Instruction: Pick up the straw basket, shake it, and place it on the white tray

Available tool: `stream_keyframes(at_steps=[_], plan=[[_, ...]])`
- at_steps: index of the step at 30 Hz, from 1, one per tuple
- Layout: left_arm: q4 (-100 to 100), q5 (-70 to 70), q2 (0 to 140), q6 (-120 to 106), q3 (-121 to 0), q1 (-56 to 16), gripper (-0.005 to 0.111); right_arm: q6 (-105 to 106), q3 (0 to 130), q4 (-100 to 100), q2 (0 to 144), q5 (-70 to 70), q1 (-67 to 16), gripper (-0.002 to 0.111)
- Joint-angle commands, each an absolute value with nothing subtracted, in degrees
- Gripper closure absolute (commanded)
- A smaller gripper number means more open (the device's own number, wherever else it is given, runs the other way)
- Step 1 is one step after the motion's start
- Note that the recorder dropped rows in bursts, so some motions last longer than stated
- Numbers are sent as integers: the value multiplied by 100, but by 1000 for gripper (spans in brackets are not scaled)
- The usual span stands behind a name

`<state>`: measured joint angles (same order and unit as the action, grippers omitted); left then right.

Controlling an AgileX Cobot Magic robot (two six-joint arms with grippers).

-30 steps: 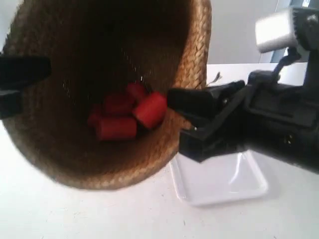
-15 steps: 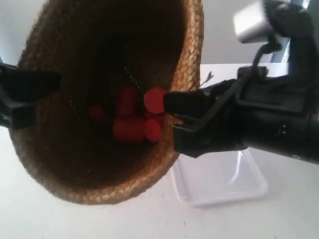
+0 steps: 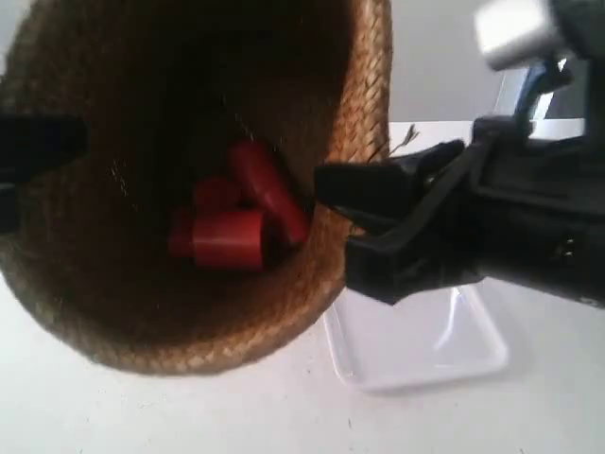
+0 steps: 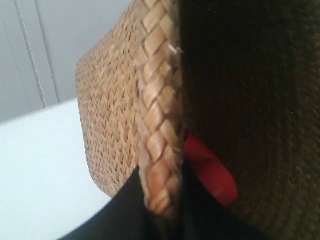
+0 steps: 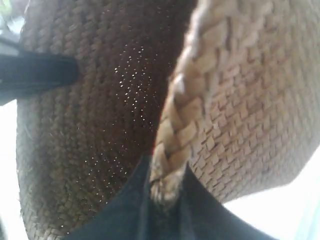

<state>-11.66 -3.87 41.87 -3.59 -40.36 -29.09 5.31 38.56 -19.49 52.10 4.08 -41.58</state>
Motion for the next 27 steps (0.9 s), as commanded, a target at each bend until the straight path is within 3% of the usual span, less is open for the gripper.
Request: stream_keyframes(at_steps=[1,5,11,16,24,27], plan=[[-1044,292,4680,-631,-3605,-2796,107,709,3356,-1705,5900,-689,-3904,108],[-1358,-480,4231,-460,-4131,-2969,107,347,3938,-1724,5275,347,-4309,108],[-1043,84,4550,-547,-3507,-2703,107,773,3579,-1404,5289,-550,-4189,108],[-1465,-228,4076,-205,-4045,-2917,107,575,4127,-1714,4904,354,-4435,108],[-1631,-189,4663,-434,-3660,-2757,107,531,3639,-1570,5717,-252,-4152,108],[-1670,-792,4184,-404,-4213,-2953,107,286,4130,-1664,5087,151,-4658,108]])
